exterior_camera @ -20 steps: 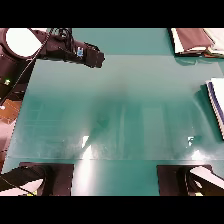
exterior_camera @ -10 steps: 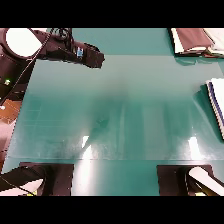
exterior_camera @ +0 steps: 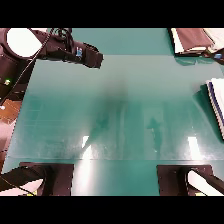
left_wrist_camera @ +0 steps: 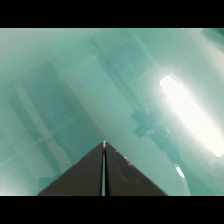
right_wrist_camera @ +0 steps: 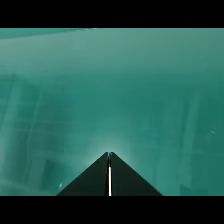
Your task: Fold the shirts.
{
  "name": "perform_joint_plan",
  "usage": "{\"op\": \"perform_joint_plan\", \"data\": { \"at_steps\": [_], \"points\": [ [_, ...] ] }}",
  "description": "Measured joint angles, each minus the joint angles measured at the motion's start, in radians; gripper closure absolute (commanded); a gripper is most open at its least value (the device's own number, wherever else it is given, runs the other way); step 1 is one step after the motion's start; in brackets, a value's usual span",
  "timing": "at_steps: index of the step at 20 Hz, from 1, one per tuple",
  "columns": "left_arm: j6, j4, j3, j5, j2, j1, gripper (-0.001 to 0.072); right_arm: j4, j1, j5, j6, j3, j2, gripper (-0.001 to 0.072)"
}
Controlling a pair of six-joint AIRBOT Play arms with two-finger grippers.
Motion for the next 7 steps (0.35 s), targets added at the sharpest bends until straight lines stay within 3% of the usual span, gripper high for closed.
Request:
{"op": "perform_joint_plan", "data": {
  "at_steps": [7],
  "points": [
    [0.000, 0.000, 0.000, 0.047, 0.000, 0.000, 0.0681, 0.002, 0.090, -0.012, -0.002, 0.000, 0.000, 0.0696]
  ]
}}
